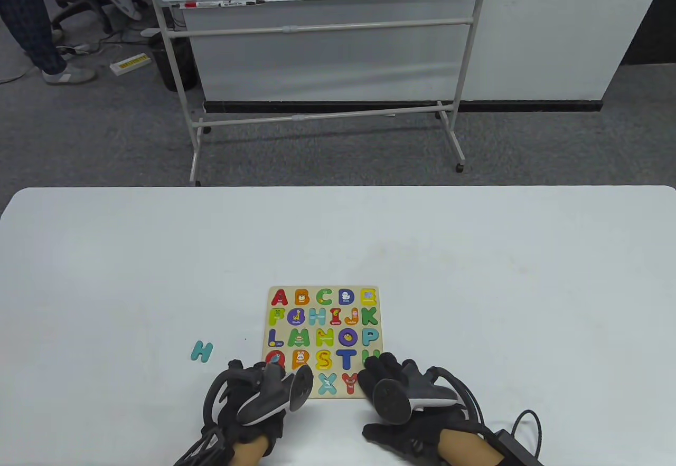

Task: Hold alphabet puzzle board and insert letter blocks into matching slots

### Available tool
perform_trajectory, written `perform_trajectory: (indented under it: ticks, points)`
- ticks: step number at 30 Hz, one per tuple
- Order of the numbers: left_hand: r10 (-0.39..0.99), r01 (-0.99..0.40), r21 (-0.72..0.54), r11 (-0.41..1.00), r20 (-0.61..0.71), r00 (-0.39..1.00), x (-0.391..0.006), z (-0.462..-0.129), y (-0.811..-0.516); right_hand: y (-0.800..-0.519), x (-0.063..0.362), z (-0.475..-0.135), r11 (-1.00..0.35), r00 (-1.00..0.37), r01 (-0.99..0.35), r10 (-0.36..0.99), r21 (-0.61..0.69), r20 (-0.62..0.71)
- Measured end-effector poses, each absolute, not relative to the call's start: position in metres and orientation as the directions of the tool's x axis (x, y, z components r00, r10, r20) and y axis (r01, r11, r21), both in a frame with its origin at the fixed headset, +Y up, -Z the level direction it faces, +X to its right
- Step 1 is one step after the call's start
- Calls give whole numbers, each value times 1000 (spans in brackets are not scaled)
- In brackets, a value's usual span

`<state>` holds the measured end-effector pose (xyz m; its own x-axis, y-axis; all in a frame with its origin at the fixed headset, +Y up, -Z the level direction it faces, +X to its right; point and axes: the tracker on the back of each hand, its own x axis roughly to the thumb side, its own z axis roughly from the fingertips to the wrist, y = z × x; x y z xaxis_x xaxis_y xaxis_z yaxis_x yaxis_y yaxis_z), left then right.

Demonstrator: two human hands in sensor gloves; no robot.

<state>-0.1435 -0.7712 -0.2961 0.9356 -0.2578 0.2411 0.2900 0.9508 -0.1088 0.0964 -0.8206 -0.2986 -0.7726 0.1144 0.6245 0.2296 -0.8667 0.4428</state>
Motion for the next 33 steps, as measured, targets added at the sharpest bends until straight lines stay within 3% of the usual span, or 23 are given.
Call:
perform_trajectory:
  ticks: [13, 19, 25, 30, 33]
  points:
    - [-196, 263, -244, 933, 267, 943, -148, -298, -764, -820, 97, -299, -868, -775, 220, 121, 445, 620]
    - [-242, 309, -190, 932, 309, 920, -155, -291, -745, -820, 97, -300, -867, -775, 215, 128, 449, 618]
    - [-244, 261, -62, 963, 195, 950, -201, -308, -708, -819, 98, -300, -867, -776, 215, 128, 450, 618]
    - [-403, 434, -133, 891, 208, 891, -234, -330, -711, -819, 98, -300, -867, -777, 211, 132, 451, 616]
    - [-437, 467, -189, 864, 180, 881, -248, -340, -723, -819, 98, -300, -866, -777, 207, 137, 455, 614]
